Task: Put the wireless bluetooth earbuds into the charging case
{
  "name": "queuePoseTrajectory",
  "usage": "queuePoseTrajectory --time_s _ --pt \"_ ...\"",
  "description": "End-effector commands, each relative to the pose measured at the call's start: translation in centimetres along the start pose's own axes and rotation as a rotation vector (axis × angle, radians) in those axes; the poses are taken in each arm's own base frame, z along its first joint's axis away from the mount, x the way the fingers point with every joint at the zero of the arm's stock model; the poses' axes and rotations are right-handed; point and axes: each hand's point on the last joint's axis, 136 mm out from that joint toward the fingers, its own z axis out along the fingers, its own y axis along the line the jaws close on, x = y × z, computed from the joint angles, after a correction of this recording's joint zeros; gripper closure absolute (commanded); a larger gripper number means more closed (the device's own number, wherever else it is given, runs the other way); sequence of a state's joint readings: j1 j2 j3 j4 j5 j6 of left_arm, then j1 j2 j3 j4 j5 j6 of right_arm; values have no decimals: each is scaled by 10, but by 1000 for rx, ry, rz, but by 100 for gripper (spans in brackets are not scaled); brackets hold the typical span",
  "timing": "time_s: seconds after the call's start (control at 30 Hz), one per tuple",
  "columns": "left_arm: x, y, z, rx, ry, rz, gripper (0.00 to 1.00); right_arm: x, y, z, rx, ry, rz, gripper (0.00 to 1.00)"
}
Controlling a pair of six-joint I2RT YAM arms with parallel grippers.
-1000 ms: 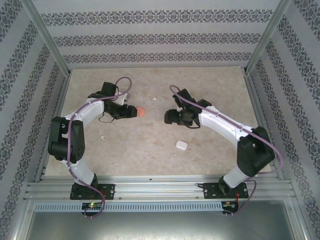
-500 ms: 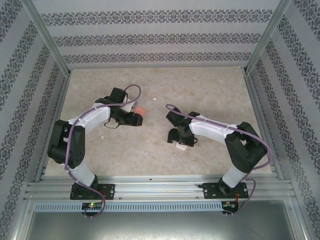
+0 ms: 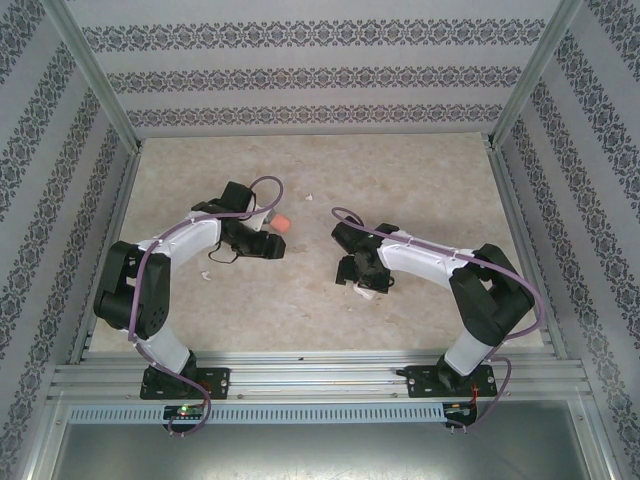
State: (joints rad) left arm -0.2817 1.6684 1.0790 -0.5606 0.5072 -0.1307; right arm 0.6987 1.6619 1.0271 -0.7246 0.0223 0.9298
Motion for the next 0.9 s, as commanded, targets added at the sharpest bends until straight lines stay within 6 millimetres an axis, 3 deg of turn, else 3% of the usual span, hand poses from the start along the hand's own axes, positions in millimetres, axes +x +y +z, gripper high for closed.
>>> queuePoseTrajectory --time_s 0.0,0.23,0.3,0.4,0.5,0.87 --pt "-3 -8 -4 11 -26 37 31 -7 -5 -14 27 -57 -4 22" --pt "-2 -15 0 36 -27 59 31 -13 3 -35 -44 -112 -85 23" --pt "-1 -17 0 44 -24 63 31 -9 -4 -36 -29 -95 -93 23" --pt "1 -18 0 47 -23 67 31 3 -26 -31 9 -24 -6 23" --pt "2 -18 1 49 -24 68 31 11 -33 -25 -37 -13 82 22" --pt "2 -24 2 52 -18 81 30 11 -12 -1 -103 17 110 21"
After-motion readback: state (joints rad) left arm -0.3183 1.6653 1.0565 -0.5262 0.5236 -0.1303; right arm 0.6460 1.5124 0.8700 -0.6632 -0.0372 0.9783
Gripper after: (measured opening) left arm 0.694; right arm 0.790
